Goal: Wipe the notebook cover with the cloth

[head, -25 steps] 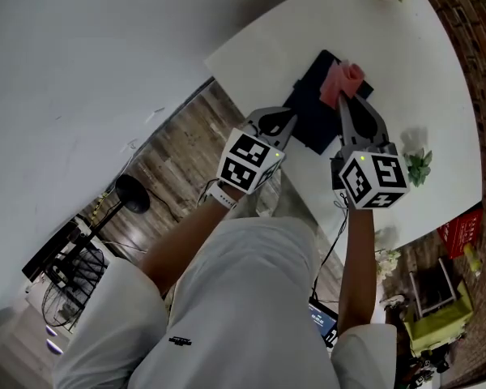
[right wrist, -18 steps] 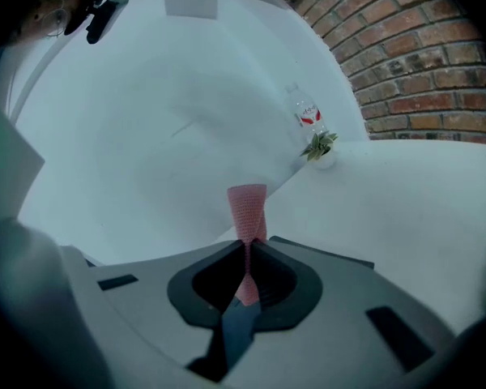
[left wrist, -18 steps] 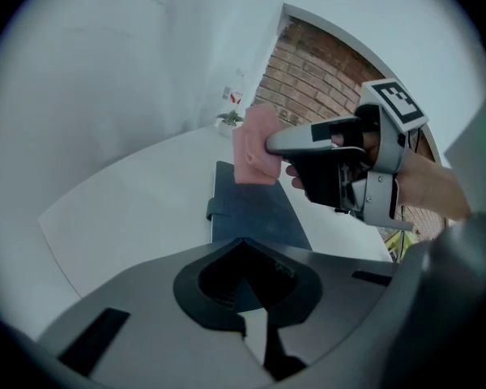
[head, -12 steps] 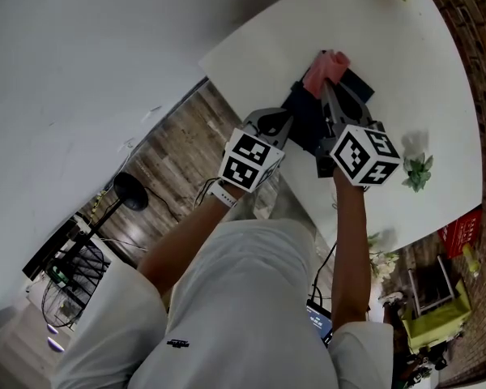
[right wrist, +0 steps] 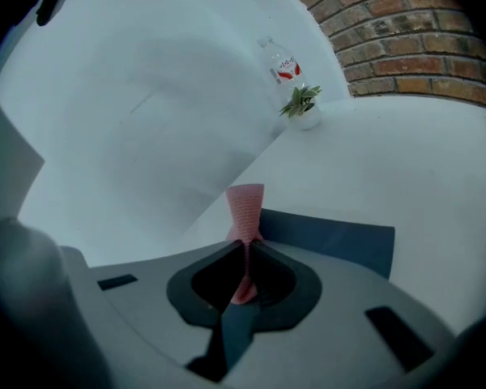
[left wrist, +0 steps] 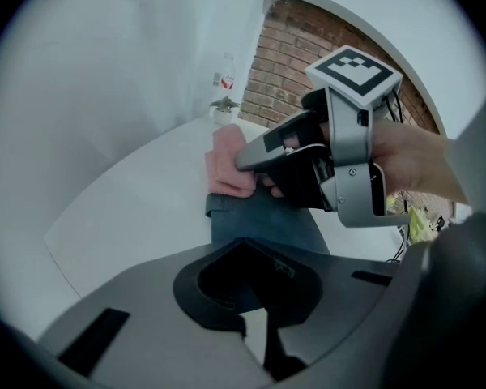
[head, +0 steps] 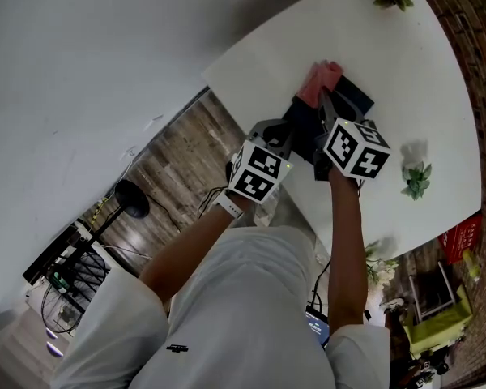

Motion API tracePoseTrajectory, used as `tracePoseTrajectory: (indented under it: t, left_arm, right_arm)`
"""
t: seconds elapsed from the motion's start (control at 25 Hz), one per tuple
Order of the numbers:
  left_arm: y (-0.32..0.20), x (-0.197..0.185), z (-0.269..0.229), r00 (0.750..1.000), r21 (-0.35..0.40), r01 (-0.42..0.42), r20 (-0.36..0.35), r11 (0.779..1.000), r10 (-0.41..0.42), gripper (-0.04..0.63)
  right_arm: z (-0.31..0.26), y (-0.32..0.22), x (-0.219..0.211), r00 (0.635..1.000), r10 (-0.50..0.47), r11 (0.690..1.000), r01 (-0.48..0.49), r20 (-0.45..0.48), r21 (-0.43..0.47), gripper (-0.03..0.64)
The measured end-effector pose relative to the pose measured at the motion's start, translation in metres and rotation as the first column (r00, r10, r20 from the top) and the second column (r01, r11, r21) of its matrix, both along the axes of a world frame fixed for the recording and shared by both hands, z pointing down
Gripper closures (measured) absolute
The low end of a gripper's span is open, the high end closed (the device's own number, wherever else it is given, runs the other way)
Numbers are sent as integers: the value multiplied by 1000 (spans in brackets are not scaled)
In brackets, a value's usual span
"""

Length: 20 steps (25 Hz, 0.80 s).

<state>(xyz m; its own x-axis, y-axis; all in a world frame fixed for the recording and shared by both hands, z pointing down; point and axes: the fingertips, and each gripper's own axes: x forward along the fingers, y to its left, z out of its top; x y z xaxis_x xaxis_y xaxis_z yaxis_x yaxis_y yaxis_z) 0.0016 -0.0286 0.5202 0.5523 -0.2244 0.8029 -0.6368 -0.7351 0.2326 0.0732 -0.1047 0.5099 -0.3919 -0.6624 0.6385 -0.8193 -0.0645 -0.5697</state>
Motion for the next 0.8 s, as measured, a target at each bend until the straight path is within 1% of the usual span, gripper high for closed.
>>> tracePoseTrajectory:
  t: [0.28, 0.52, 0.68, 0.8]
  left_arm:
    - [-2, 1, 1, 1000, -13, 16, 5, 1000, -16, 583]
    - [-3, 0, 1, 998, -66, 53, -18, 996, -54, 583]
    - [-3, -1, 1, 998, -61, 59, -20, 996, -60, 583]
    - [-4, -1, 2, 996, -74, 77, -30, 994, -79, 583]
  right_arm:
    - [3, 7, 14, 999, -3, 999, 1, -53, -45, 588]
    - [4, 20, 33, 996, 12, 997, -19, -93, -71, 588]
    - [5, 33, 50, 993, 30, 996, -40, -112, -86, 588]
    - [7, 44, 65, 991, 48, 993, -61, -128, -99, 588]
